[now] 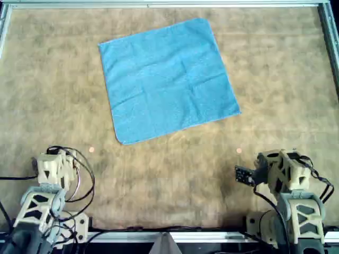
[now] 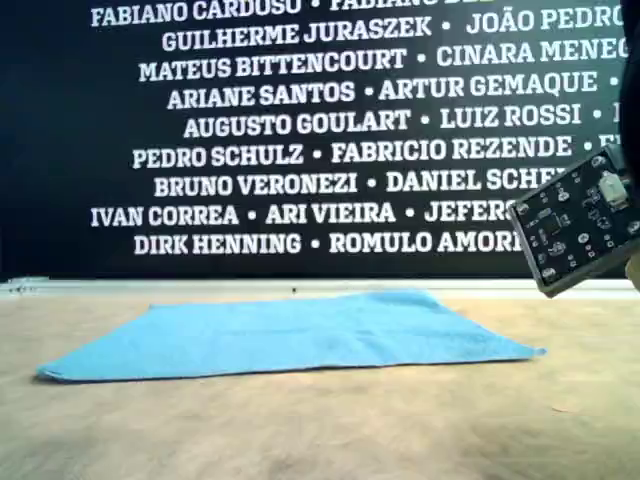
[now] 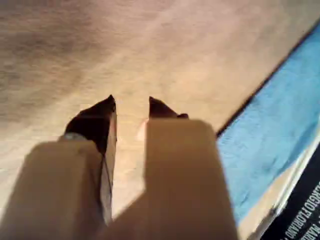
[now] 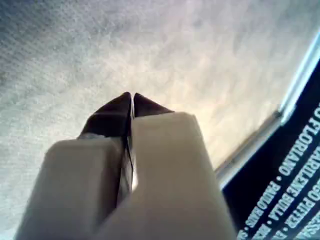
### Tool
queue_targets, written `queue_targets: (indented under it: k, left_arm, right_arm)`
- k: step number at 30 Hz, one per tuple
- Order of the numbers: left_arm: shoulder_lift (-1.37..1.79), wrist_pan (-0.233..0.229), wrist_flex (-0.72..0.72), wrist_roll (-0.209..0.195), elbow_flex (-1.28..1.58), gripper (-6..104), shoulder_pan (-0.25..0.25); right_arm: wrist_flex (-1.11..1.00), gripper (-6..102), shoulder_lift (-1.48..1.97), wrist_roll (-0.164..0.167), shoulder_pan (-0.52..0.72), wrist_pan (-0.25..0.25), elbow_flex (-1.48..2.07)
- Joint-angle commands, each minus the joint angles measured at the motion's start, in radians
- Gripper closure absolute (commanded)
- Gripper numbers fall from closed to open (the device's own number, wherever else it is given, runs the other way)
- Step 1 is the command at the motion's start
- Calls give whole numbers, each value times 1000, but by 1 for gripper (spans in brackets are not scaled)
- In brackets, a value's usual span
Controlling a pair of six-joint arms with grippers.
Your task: Fold a cloth
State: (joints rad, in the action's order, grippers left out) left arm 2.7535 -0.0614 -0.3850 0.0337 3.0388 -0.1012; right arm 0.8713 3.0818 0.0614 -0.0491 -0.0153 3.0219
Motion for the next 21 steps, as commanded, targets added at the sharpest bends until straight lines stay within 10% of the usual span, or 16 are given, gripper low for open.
queue_targets:
  k: [1,21]
  left_arm:
    - [2,-5,0,2,-32,77,20]
    - [81,12,18,-9,-74,77,5]
  right_arm:
    - [-14,96,35,5,6,-5,15]
    - [-296,96,37,5,-6,11,14]
